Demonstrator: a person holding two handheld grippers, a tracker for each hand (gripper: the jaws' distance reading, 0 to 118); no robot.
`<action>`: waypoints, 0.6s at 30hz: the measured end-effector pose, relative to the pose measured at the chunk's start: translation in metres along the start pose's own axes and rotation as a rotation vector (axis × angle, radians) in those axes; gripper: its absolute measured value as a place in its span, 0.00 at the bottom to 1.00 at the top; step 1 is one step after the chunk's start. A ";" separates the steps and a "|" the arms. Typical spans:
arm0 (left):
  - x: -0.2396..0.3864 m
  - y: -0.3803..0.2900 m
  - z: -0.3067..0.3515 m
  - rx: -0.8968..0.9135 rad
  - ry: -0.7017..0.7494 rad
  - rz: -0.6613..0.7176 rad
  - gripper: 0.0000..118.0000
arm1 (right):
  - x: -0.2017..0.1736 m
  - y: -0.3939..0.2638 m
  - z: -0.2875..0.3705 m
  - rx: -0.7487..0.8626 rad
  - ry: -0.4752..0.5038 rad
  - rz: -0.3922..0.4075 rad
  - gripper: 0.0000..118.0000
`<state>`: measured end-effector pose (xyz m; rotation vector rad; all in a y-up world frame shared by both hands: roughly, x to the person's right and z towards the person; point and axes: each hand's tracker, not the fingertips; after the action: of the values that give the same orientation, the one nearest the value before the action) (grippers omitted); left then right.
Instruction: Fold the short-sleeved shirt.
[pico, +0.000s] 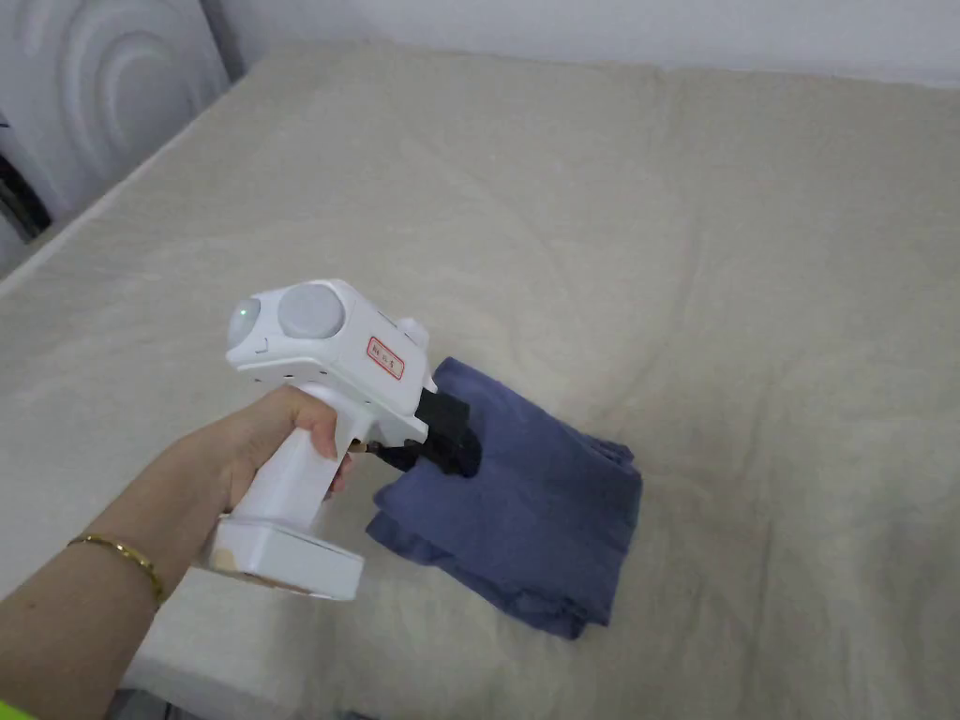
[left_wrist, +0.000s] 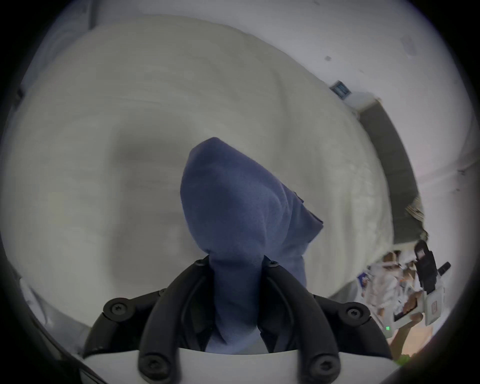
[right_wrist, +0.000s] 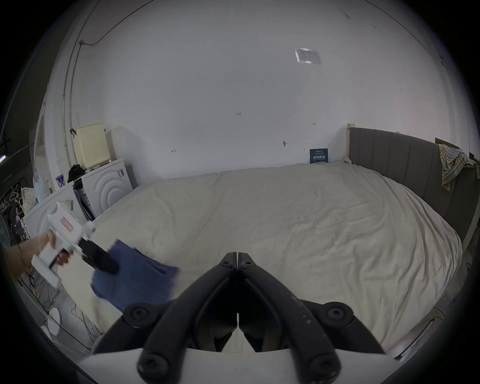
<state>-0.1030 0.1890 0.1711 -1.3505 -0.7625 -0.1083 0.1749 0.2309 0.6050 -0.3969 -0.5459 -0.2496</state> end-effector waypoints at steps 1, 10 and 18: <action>-0.022 0.006 0.010 0.010 0.063 0.025 0.23 | 0.008 -0.005 -0.001 -0.003 -0.007 -0.001 0.01; -0.177 0.051 0.065 0.004 0.608 0.223 0.31 | -0.014 -0.016 -0.022 -0.068 -0.034 -0.008 0.01; -0.180 0.040 0.089 0.398 1.012 0.276 0.49 | -0.021 -0.016 -0.029 -0.085 -0.035 0.008 0.01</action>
<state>-0.2585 0.2168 0.0402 -0.8372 0.2522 -0.3647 0.1655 0.2066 0.5753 -0.4866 -0.5696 -0.2594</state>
